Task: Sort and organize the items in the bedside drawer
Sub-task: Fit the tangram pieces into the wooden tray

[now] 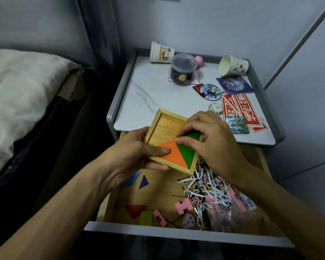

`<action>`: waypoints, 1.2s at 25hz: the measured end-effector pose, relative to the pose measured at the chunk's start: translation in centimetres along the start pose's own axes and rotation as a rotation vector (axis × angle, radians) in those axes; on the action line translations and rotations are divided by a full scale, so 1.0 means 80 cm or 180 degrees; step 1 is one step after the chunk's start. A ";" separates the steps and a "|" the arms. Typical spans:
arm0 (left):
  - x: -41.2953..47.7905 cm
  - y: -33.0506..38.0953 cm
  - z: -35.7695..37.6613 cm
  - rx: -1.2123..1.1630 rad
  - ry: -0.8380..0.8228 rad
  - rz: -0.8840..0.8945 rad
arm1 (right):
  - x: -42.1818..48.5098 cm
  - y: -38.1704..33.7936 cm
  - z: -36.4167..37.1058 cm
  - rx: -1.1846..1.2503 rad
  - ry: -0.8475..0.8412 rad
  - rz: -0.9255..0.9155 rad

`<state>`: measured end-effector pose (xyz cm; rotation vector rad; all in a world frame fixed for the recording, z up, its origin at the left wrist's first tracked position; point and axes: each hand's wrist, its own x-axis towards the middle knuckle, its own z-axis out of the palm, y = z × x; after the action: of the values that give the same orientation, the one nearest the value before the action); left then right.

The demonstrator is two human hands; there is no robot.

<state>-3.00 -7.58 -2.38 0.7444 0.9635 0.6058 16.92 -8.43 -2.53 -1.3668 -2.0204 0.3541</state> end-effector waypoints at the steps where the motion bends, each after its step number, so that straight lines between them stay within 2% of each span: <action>1: -0.001 0.002 -0.001 0.0026 0.0011 0.0014 | 0.002 0.001 -0.002 -0.0029 0.0101 0.0088; 3: -0.004 0.005 -0.003 0.0135 0.0008 0.0046 | 0.004 0.004 -0.008 0.0226 0.0168 0.0579; 6: -0.007 0.008 -0.005 0.0320 -0.0048 0.0057 | 0.003 0.007 -0.015 0.1275 -0.0516 0.1590; 8: -0.007 0.009 -0.006 0.0401 0.0015 0.0073 | 0.002 0.007 -0.016 0.1716 -0.0837 0.1987; 14: -0.001 0.002 -0.008 -0.0028 0.0850 0.0428 | 0.003 0.002 -0.013 0.2679 -0.0663 0.2652; 17: 0.001 -0.004 -0.006 -0.0063 0.0998 0.0504 | 0.002 -0.005 -0.004 0.2915 -0.0669 0.2661; 24: -0.001 -0.011 0.002 -0.0113 0.1113 0.0770 | -0.002 -0.026 0.029 0.3018 -0.0283 0.2322; 30: -0.003 0.011 -0.027 -0.0425 0.1540 0.1266 | 0.000 -0.023 0.040 0.3181 -0.0400 0.2191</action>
<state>-5.11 -6.65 -2.35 0.6863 1.2104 1.2262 13.48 -8.75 -3.88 -1.2857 -1.0506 1.5283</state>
